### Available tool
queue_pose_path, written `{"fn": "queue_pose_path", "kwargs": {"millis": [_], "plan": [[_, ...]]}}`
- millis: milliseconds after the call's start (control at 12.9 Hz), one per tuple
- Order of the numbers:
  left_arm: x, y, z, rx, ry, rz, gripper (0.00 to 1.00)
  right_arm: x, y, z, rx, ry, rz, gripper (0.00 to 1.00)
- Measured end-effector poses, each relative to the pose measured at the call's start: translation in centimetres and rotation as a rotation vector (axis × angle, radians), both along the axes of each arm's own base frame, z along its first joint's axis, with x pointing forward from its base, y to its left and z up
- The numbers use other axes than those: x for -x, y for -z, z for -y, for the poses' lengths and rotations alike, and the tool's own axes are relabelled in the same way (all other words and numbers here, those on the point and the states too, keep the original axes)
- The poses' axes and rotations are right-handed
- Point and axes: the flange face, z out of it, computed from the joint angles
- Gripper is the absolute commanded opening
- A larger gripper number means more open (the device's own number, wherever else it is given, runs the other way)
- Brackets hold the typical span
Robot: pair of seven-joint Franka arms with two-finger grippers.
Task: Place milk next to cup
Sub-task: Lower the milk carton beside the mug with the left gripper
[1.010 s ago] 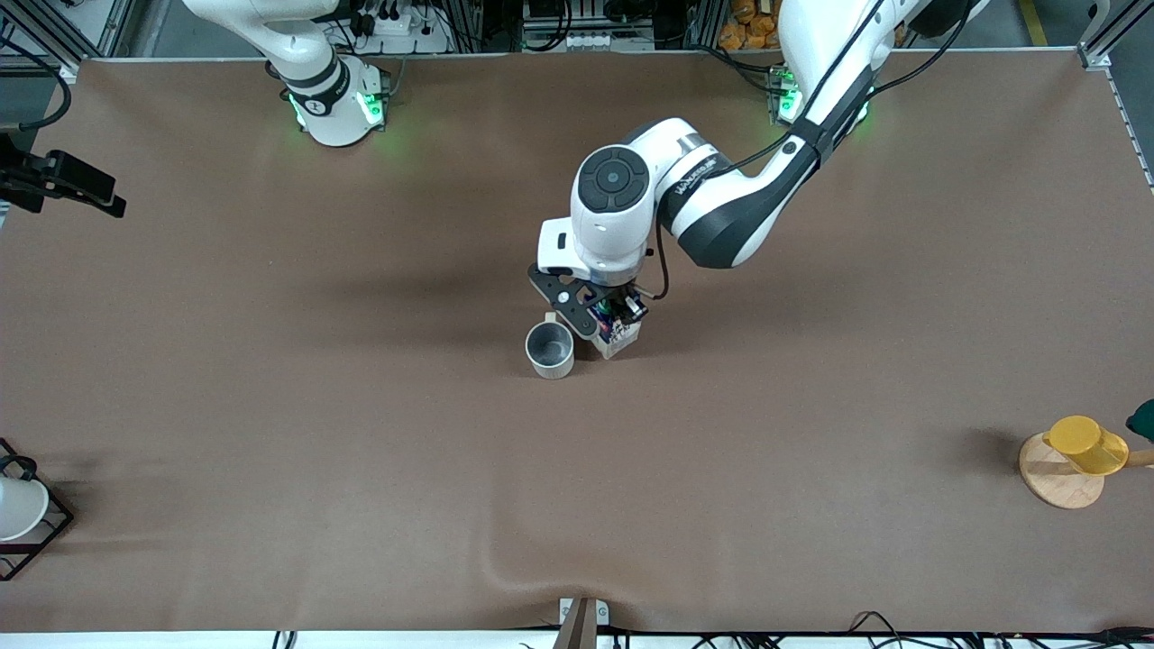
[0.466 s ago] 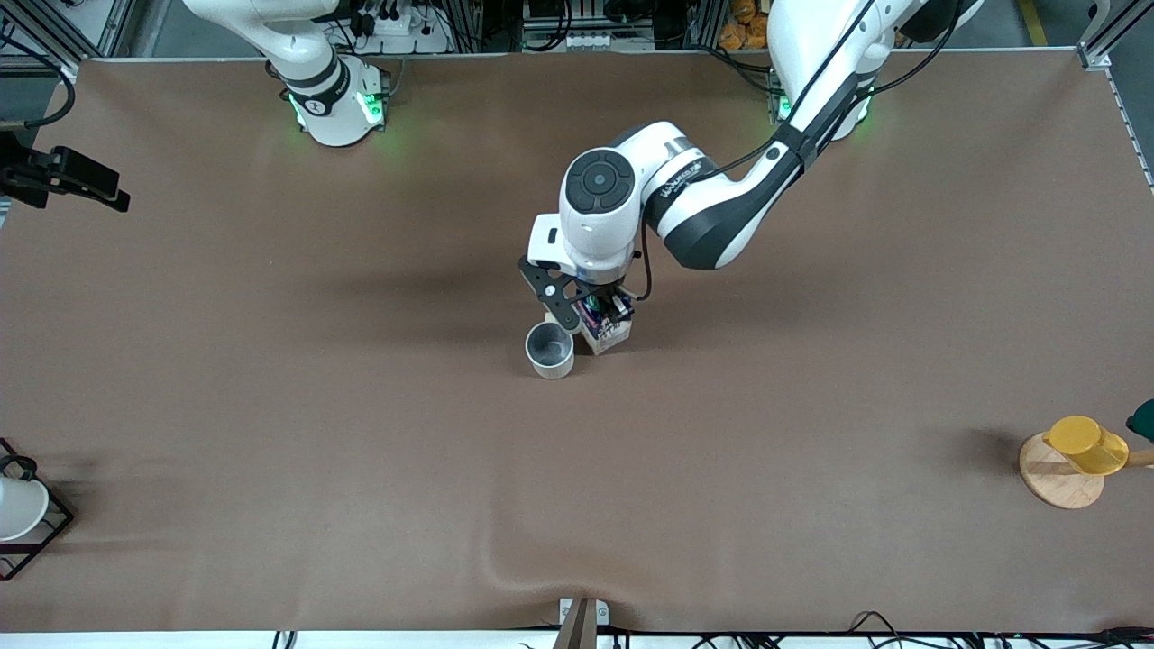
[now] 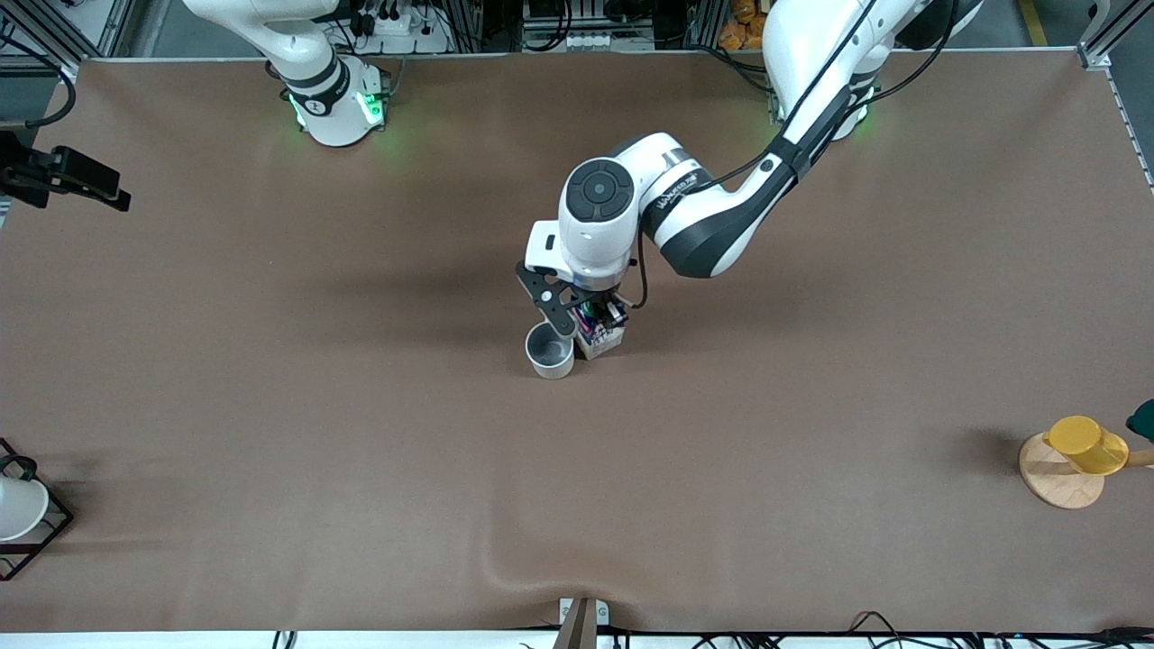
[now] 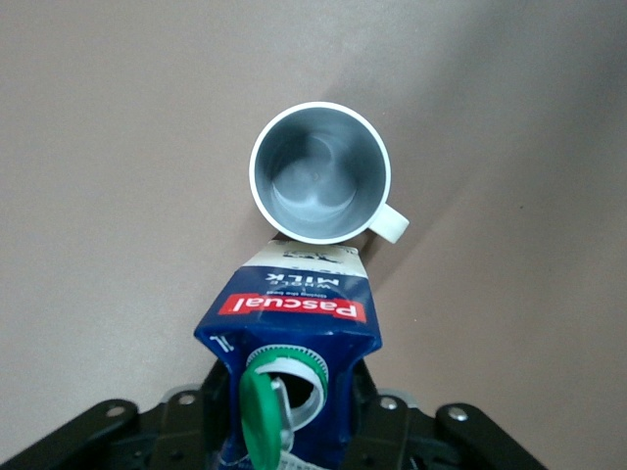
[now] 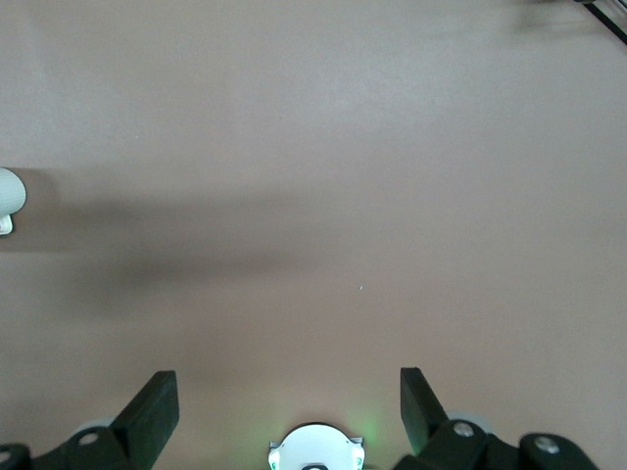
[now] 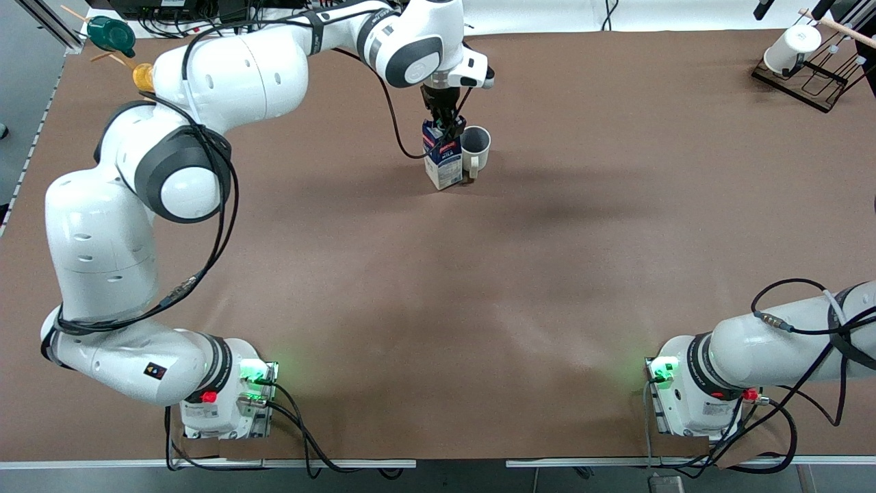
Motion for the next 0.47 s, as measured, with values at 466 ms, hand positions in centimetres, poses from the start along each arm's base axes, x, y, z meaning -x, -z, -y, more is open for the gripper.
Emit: {"fn": "queue_pose_path", "kwargs": {"millis": [466], "plan": [[-0.14, 0.33, 0.02, 0.002, -0.002, -0.002, 1.00, 0.01, 0.04, 0.01, 0.000, -0.001, -0.001, 1.00]]}}
